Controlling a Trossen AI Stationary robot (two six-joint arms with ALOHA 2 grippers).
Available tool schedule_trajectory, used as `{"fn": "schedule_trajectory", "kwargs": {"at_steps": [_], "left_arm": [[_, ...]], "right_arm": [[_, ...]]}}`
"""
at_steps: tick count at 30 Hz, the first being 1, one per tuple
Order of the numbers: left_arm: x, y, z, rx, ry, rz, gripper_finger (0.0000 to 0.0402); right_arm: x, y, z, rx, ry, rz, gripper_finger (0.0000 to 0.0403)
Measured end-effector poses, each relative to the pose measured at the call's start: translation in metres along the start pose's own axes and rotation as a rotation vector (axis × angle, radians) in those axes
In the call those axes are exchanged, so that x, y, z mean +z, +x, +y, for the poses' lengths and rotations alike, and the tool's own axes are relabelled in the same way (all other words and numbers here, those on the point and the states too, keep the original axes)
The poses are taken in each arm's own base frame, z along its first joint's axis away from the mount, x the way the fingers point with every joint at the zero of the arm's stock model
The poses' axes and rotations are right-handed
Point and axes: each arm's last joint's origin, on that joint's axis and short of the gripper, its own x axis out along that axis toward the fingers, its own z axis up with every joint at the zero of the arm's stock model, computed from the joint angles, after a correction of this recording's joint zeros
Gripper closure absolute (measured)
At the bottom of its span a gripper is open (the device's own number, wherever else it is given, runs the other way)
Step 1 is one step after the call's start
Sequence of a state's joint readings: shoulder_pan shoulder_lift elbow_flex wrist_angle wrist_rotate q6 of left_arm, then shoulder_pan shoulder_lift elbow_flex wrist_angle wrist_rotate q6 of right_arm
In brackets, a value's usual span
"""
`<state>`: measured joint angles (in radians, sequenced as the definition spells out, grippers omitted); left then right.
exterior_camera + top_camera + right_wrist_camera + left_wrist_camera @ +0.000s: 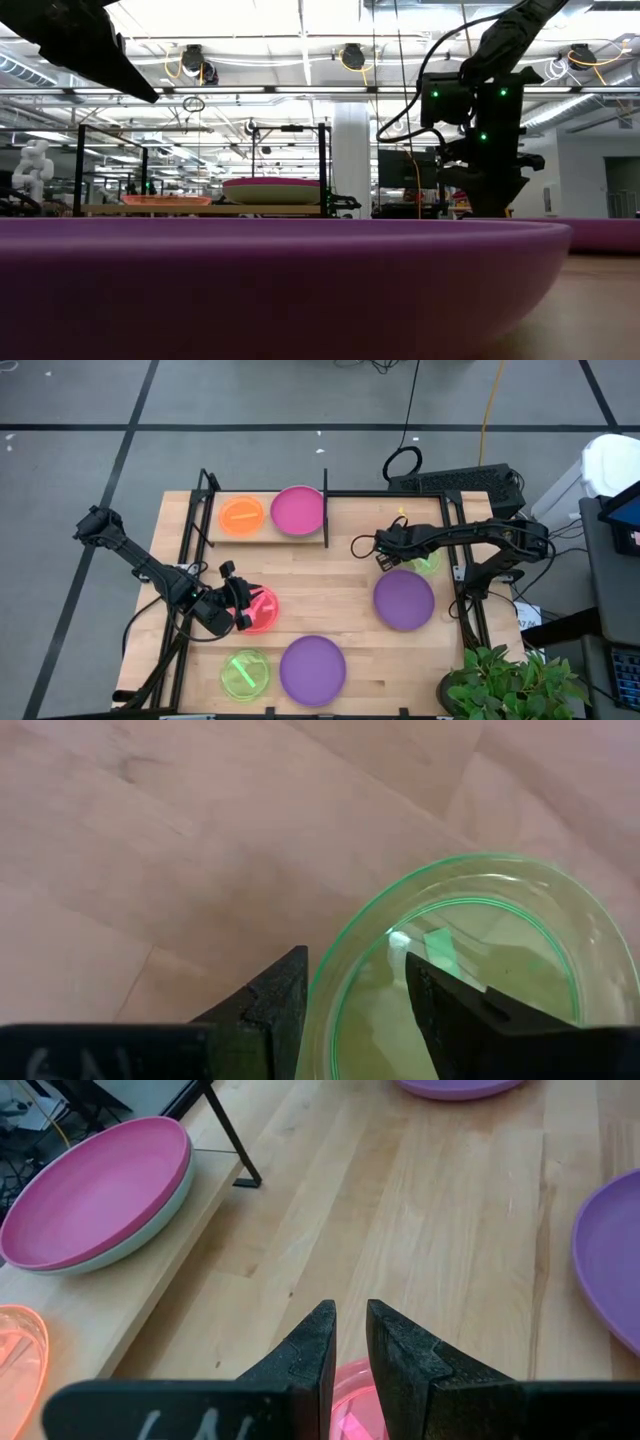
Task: Place and stack plates onto a shelf
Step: Stack the top transparent green plate on the transparent orange plate on the shelf
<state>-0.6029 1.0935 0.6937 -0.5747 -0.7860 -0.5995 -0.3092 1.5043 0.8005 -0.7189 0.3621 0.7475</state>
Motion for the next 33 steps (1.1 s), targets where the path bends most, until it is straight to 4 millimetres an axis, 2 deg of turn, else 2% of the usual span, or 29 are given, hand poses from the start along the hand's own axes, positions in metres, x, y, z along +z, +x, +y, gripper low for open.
{"fn": "schedule_trajectory", "kwargs": {"at_steps": [12, 20, 31, 33], "left_arm": [[0.000, 0.000, 0.000, 0.000, 0.003, 0.000, 0.0335], [-0.001, -0.002, -0.002, -0.011, 0.010, -0.001, 0.0335], [-0.001, -0.002, -0.002, -0.015, 0.028, -0.003, 0.0335], [-0.001, -0.002, -0.002, -0.015, 0.030, -0.003, 0.0335]], "right_arm": [[-0.001, 0.003, 0.001, 0.009, -0.005, 0.028, 0.0258], [-0.002, 0.014, 0.007, -0.016, -0.047, 0.057, 0.0309], [-0.002, 0.014, 0.007, -0.017, -0.067, 0.058, 0.0394], [-0.003, 0.015, 0.006, -0.027, -0.076, 0.059, 0.0400]]}}
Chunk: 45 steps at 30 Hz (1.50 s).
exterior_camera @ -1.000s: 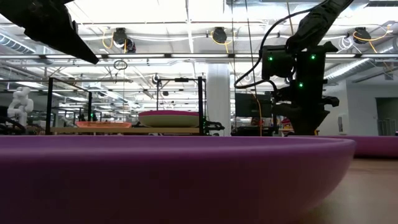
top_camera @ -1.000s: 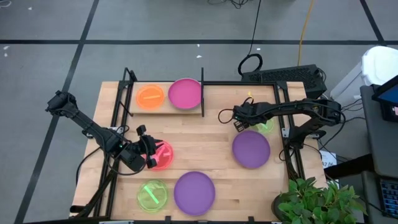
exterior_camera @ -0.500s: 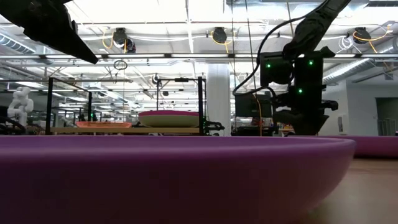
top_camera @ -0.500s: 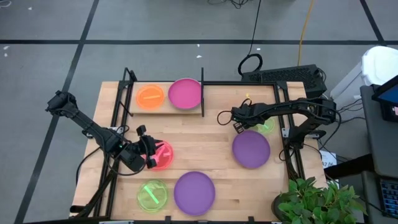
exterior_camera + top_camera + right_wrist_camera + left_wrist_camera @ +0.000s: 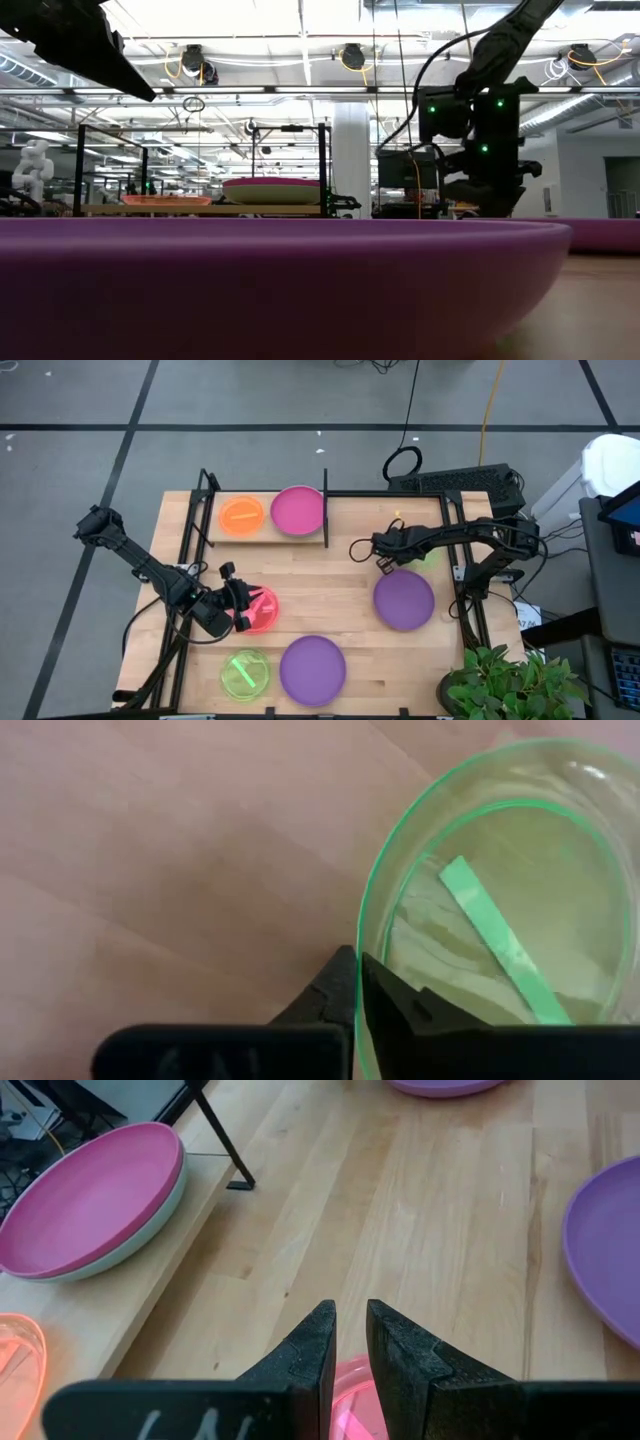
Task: Place and stack plates onto a shelf
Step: Stack the top transparent green plate on the transparent orange plate on the shelf
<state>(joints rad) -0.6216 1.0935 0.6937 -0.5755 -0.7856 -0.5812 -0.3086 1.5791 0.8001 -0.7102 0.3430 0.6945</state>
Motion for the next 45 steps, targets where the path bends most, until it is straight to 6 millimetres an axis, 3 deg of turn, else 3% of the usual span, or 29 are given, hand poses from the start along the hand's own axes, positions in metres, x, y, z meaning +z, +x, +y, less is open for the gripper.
{"fn": "schedule_trajectory", "kwargs": {"at_steps": [10, 22, 33, 39, 45], "left_arm": [[0.000, 0.000, 0.000, 0.001, 0.001, -0.001, 0.0335], [0.000, 0.000, 0.000, 0.001, -0.024, -0.002, 0.0335], [-0.015, 0.007, 0.002, 0.029, -0.023, 0.022, 0.0335], [-0.013, 0.008, 0.004, 0.056, -0.020, 0.007, 0.0335], [-0.009, 0.011, 0.005, 0.059, -0.032, -0.013, 0.0334]], "right_arm": [[0.005, -0.007, 0.000, -0.003, -0.087, -0.033, 0.0402], [0.012, -0.032, 0.021, -0.061, -0.482, -0.195, 0.0403], [0.014, -0.055, 0.040, -0.173, -0.690, -0.370, 0.0403], [0.007, -0.069, 0.054, -0.132, -0.860, -0.436, 0.0403], [-0.011, -0.083, 0.067, 0.119, -1.043, -0.444, 0.0403]]}}
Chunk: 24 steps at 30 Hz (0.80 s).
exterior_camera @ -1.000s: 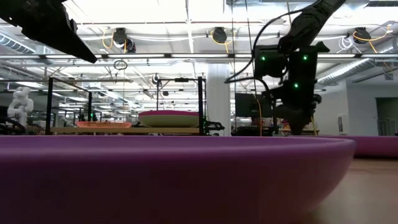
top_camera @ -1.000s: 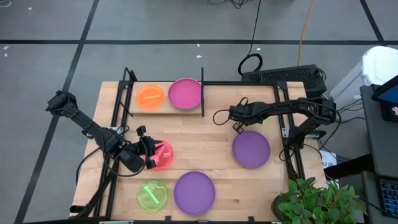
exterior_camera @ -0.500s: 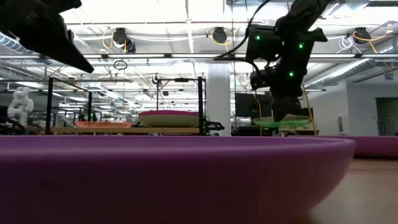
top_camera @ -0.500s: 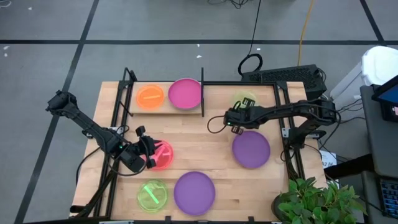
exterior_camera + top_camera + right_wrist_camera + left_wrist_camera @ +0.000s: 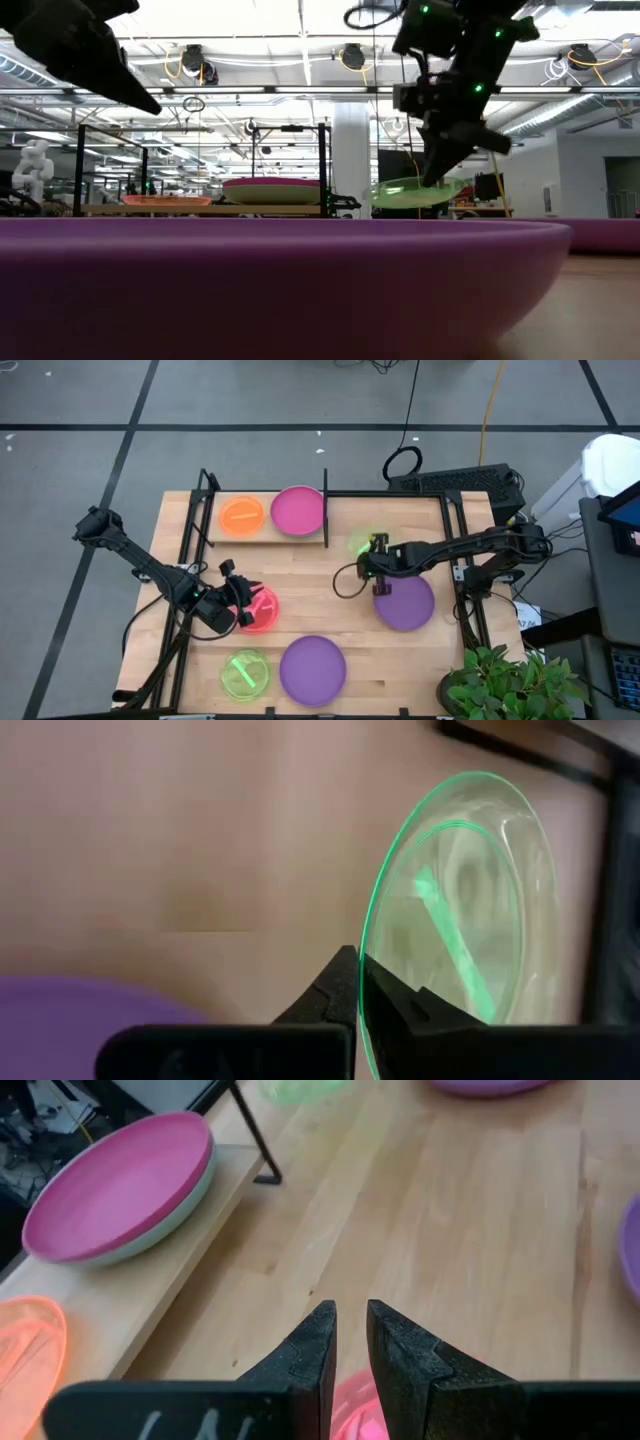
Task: Place and stack plates onto a shelf
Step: Stack the top transparent green plate on the transparent orange plate on the shelf
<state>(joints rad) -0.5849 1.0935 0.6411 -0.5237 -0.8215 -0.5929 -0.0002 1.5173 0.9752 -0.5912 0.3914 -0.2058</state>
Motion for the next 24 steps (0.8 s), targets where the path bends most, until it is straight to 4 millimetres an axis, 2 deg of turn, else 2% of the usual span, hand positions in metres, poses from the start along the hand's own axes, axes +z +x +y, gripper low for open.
{"fn": "schedule_trajectory", "kwargs": {"at_steps": [10, 17, 20, 24], "left_arm": [[0.016, -0.001, -0.010, -0.105, 0.100, -0.113, 0.0334], [0.023, 0.000, -0.014, -0.228, 0.154, -0.140, 0.0329], [0.026, 0.002, -0.017, -0.247, 0.209, -0.161, 0.0304], [0.029, 0.011, -0.020, -0.226, 0.273, -0.183, 0.0240]], "right_arm": [[0.020, -0.022, 0.041, 0.198, -0.408, -0.276, 0.0403], [0.034, -0.034, 0.055, 0.232, -0.499, -0.470, 0.0403], [0.038, -0.037, 0.058, 0.248, -0.565, -0.547, 0.0403], [0.041, -0.039, 0.058, 0.247, -0.610, -0.599, 0.0403]]}}
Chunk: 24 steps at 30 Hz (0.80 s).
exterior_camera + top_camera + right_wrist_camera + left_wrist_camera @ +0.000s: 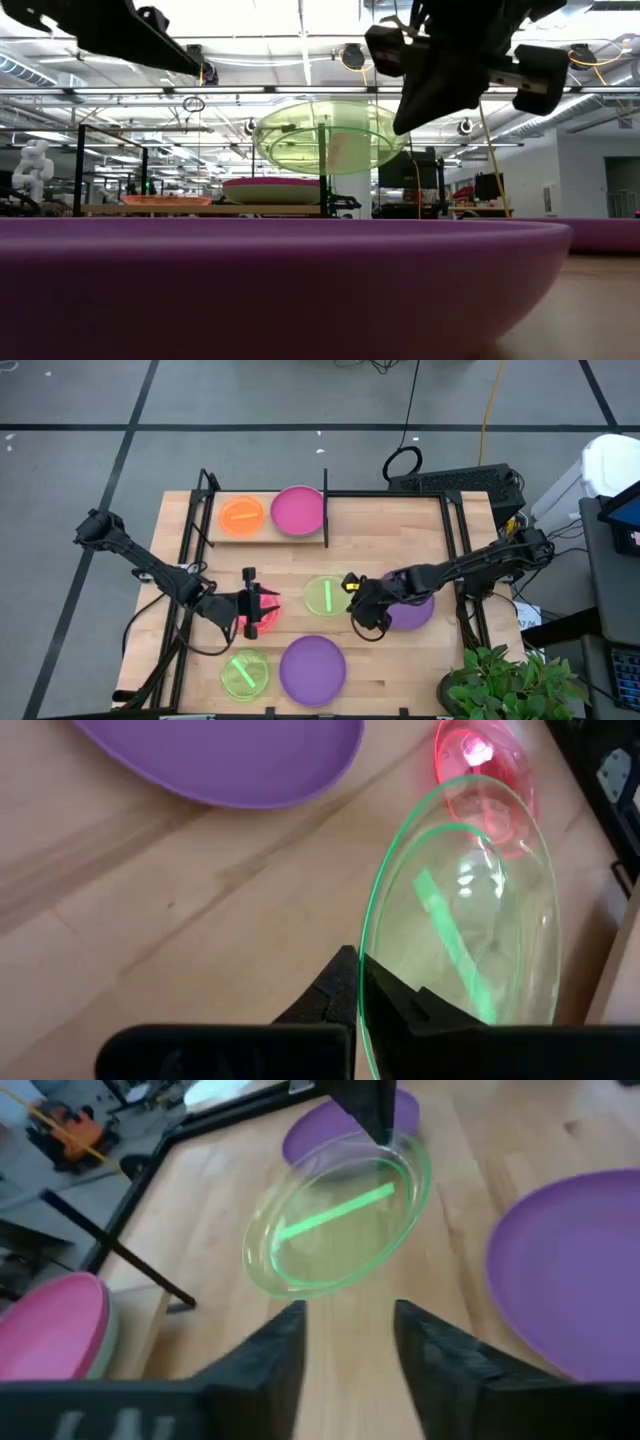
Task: Place and stack plates onto a shelf
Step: Stack the top transparent green plate on the transparent orange plate on the shelf
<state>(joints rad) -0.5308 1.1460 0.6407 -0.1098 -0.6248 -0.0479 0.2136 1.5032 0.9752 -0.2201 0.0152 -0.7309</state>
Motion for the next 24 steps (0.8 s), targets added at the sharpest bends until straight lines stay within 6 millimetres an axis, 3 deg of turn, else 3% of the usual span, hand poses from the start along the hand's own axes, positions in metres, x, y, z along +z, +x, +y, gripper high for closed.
{"fn": "schedule_trajectory", "kwargs": {"at_steps": [5, 9, 17, 24], "left_arm": [[-0.004, 0.019, -0.005, 0.023, 0.154, 0.024, 0.0171], [-0.007, 0.035, -0.012, -0.050, 0.332, 0.023, 0.0162], [-0.006, 0.063, -0.013, -0.133, 0.514, -0.064, 0.0195], [-0.005, 0.072, 0.000, -0.236, 0.547, -0.127, 0.0246]], "right_arm": [[0.002, 0.000, -0.001, 0.015, -0.050, -0.047, 0.0403], [0.003, 0.000, 0.000, 0.033, -0.061, -0.067, 0.0403], [0.004, 0.000, 0.000, 0.065, -0.089, -0.105, 0.0403], [0.004, 0.000, 0.000, 0.063, -0.092, -0.108, 0.0403]]}}
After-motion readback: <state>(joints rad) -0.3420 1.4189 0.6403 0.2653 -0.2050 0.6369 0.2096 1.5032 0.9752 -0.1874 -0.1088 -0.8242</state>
